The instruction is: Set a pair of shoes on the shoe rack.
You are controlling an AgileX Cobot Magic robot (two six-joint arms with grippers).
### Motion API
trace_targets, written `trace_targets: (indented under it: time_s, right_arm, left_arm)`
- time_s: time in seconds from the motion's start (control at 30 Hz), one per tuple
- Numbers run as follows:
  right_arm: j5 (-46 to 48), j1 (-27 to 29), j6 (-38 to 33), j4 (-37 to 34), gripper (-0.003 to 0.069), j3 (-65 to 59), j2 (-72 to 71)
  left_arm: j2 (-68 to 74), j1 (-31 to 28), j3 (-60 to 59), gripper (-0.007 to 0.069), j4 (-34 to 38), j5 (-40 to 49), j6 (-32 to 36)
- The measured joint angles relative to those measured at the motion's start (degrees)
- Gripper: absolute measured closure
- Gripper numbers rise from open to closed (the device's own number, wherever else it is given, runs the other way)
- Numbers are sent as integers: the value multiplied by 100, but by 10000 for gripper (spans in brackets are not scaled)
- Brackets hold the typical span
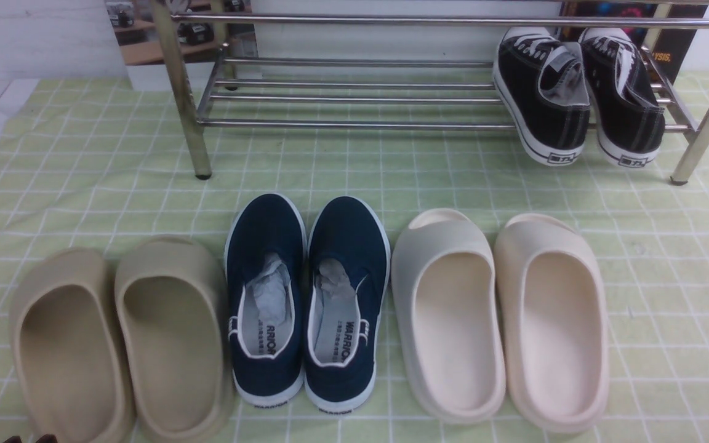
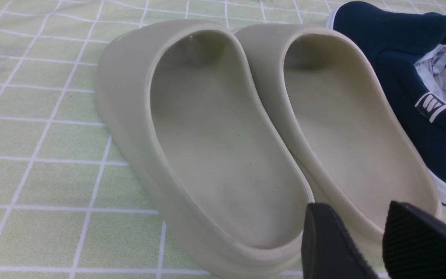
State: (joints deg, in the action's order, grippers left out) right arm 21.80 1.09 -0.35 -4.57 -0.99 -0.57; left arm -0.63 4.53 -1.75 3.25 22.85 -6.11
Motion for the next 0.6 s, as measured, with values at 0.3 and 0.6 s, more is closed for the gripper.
trace_targets:
  time_s: [0.3,0.6]
  right_arm:
    - [7,0,0,0,577,0,0]
    - [7,0,0,0,566,0,0]
  left_arm:
    - [0,0,0,386,0,0,0]
    - [0,0,0,386,0,0,0]
